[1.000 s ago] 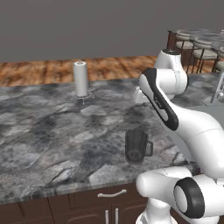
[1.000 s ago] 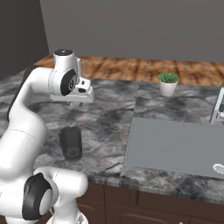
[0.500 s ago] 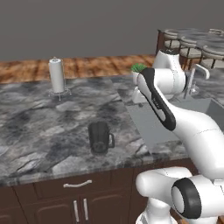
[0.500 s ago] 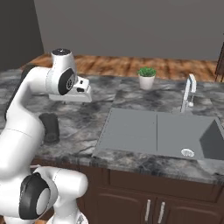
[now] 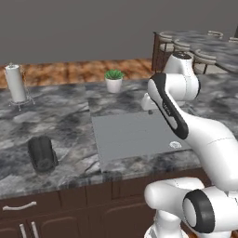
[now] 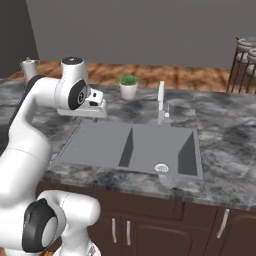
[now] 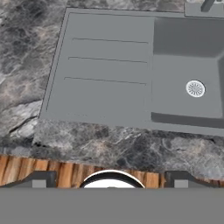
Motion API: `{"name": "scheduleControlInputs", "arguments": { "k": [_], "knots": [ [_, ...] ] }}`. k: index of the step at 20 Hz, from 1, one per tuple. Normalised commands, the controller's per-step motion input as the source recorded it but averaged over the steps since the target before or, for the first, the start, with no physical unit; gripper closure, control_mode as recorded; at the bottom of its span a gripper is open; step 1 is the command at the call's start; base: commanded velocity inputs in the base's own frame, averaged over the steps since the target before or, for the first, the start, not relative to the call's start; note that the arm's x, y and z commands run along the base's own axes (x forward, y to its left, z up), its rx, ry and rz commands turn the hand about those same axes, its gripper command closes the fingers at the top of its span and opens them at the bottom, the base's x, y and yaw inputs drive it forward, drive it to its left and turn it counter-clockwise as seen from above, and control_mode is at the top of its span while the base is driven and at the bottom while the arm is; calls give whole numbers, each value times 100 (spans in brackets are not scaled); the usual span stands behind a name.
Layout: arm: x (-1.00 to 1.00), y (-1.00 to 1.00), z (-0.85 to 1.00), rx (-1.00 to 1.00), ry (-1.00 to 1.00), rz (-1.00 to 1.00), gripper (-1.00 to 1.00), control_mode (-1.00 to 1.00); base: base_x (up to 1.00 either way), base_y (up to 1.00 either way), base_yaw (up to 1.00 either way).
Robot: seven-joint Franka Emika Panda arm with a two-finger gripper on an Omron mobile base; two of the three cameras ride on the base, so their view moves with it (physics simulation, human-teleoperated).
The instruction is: Turn on the sink faucet and place the jug under the water for a few seconds to fill it up.
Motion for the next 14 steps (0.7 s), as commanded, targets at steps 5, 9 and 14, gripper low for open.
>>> {"name": "scheduleControlInputs", "arguments": {
  "k": [5,9,14],
  "knots": [
    [0,0,0,0,0,0,-100,100,5,-68,0],
    [0,0,0,0,0,0,-100,100,13,-60,0],
    [0,0,0,0,0,0,-100,100,20,-51,0]
  ]
}}
